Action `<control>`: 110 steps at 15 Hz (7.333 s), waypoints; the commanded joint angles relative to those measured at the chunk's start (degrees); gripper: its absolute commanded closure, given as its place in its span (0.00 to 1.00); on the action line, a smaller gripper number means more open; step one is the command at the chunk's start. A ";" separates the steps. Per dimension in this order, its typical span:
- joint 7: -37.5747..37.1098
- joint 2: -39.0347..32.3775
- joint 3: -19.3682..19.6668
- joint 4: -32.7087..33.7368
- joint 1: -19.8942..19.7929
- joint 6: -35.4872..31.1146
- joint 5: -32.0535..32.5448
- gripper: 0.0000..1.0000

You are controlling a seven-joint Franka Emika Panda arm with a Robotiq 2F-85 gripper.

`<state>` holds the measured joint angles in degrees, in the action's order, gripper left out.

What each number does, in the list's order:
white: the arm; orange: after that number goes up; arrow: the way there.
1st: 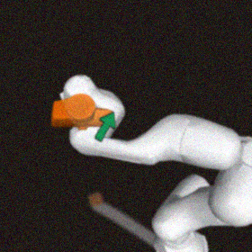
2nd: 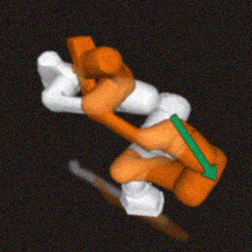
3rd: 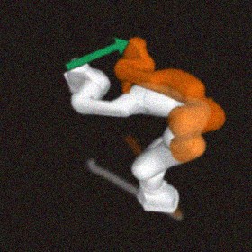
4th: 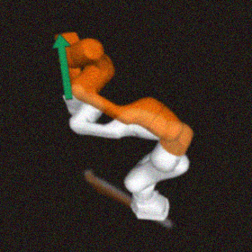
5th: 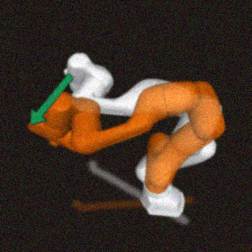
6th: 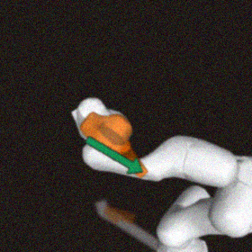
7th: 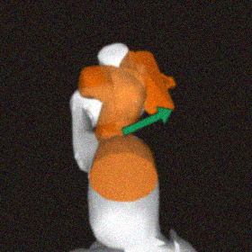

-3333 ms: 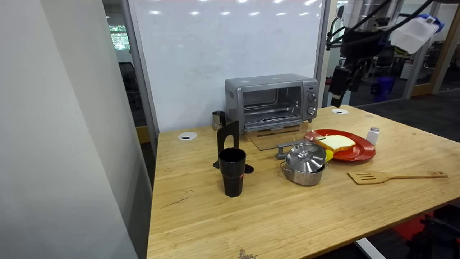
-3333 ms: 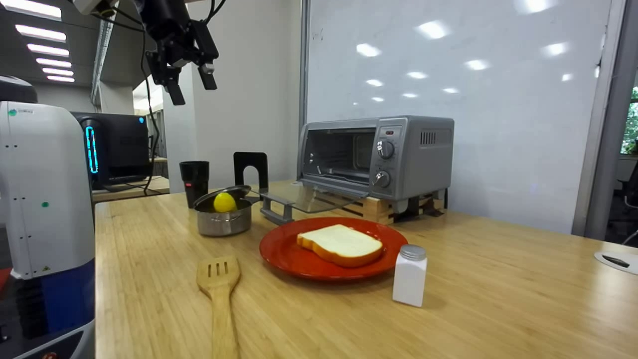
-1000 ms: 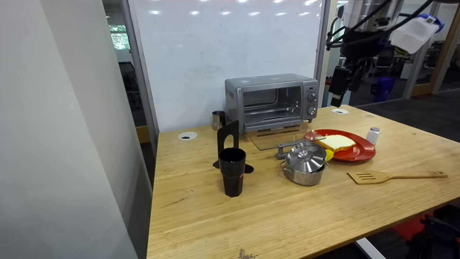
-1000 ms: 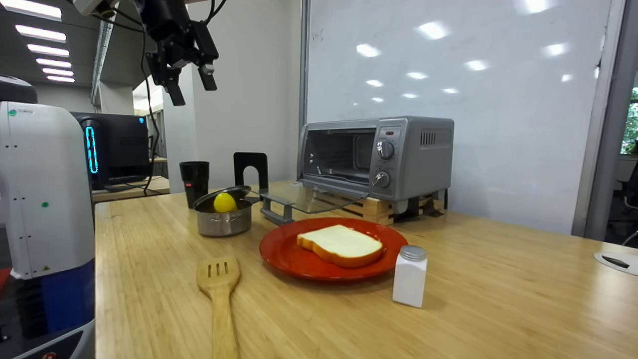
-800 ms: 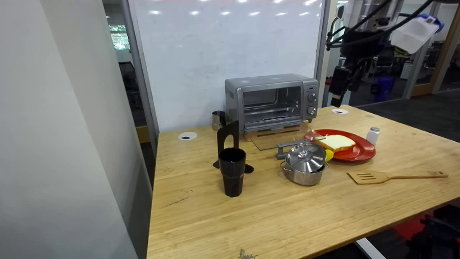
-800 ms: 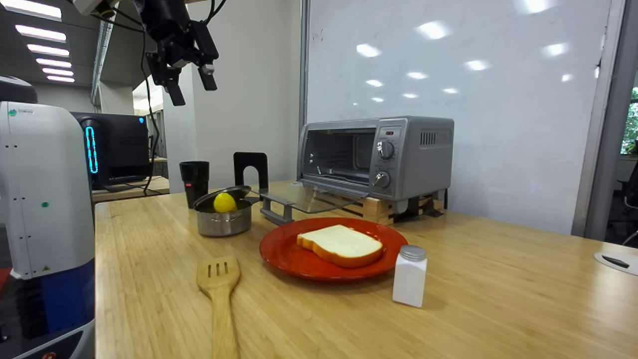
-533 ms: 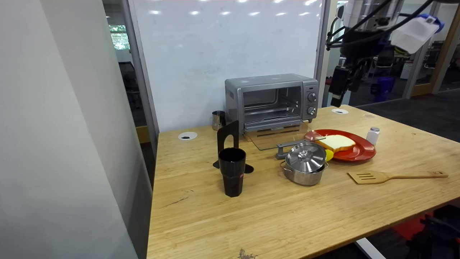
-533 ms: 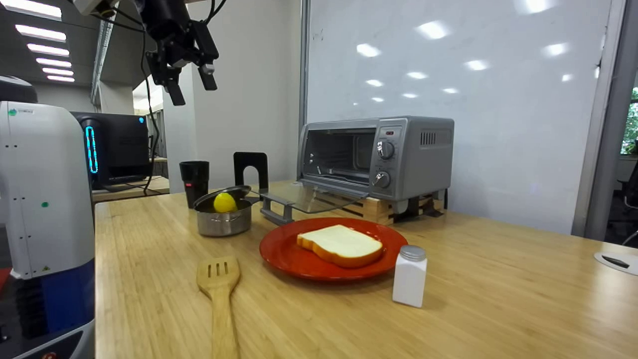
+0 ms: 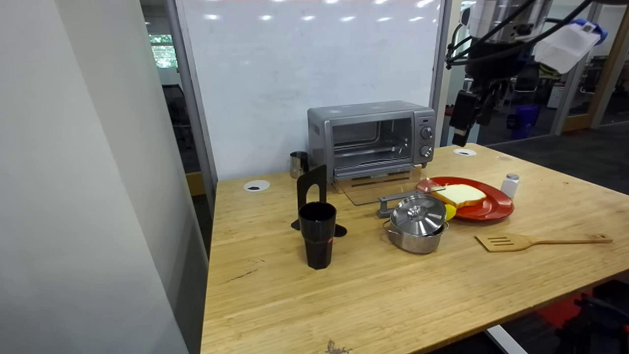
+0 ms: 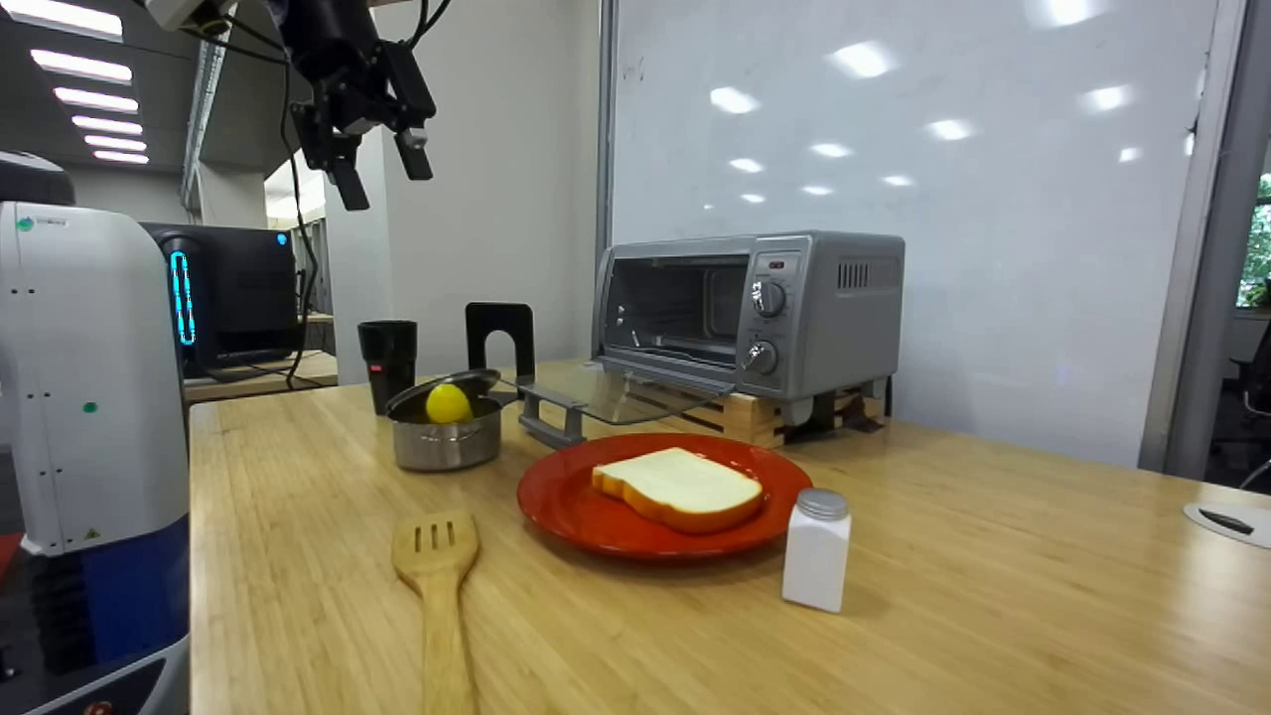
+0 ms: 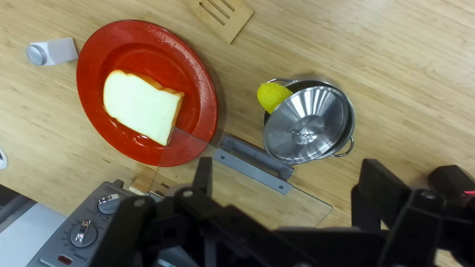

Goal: Remove the lid from the pot

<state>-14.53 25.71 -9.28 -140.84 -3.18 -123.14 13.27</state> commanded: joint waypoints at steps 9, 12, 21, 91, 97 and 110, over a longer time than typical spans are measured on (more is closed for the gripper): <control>-0.29 -0.07 0.75 0.14 0.85 0.25 0.37 0.00; -0.29 -0.07 0.75 0.14 0.85 0.25 0.37 0.00; -0.29 -0.07 0.75 0.14 0.85 0.25 0.37 0.00; 68.79 -45.96 1.46 32.46 12.31 22.49 28.11 0.00; 58.39 -44.77 1.10 31.63 11.12 14.73 23.04 0.00; 51.16 -42.97 1.35 27.41 10.33 14.38 17.63 0.00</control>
<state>37.34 -19.73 -7.81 -109.83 7.95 -107.32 31.91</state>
